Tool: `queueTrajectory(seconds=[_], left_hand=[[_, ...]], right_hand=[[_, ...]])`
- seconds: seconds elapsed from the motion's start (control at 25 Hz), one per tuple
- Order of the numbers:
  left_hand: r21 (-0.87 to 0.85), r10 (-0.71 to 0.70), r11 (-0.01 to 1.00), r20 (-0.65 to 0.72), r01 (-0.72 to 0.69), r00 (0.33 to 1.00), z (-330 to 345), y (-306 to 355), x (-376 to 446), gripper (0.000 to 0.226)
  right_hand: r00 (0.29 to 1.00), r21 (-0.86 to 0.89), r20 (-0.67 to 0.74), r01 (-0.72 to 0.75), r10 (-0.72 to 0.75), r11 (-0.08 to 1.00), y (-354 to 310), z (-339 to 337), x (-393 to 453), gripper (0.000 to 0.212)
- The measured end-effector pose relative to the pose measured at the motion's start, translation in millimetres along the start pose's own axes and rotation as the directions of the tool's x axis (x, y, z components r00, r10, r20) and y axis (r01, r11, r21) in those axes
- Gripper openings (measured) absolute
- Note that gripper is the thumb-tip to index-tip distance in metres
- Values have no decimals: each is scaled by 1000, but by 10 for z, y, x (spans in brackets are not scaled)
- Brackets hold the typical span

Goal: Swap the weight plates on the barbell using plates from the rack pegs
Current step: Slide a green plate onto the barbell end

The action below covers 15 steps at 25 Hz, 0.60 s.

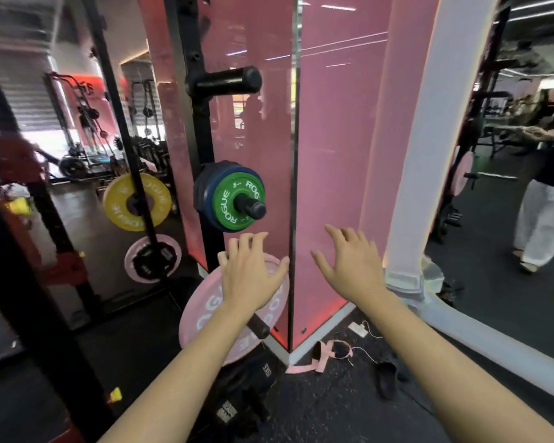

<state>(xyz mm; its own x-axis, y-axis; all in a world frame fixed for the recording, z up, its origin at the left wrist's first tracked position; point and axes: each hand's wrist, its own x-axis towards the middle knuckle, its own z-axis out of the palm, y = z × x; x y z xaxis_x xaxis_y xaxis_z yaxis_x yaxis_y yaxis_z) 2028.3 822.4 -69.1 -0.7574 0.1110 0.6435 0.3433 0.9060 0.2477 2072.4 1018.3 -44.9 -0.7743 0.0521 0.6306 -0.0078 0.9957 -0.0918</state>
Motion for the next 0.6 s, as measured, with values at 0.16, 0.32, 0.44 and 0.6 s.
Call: queueTrajectory(seconds=[0.16,0.32,0.44,0.6], left_hand=[[113,-124,985,-68,131,990,407,-304,494,63],[214,-261,935,-128,284,957,634,-546,842,62],[277,-326,882,-226,381,918,698,-673,1095,60],[338,-377,826,-262,451,888,727,-730,1309,62]], right_hand=[[992,89,20,120,-122,989,89,625,684,57],[968,199,17,241,-249,950,84,1113,1438,57],[935,285,-27,347,-354,894,-21,1428,1966,54],[898,332,-32,423,-438,843,-192,1751,2298,51]])
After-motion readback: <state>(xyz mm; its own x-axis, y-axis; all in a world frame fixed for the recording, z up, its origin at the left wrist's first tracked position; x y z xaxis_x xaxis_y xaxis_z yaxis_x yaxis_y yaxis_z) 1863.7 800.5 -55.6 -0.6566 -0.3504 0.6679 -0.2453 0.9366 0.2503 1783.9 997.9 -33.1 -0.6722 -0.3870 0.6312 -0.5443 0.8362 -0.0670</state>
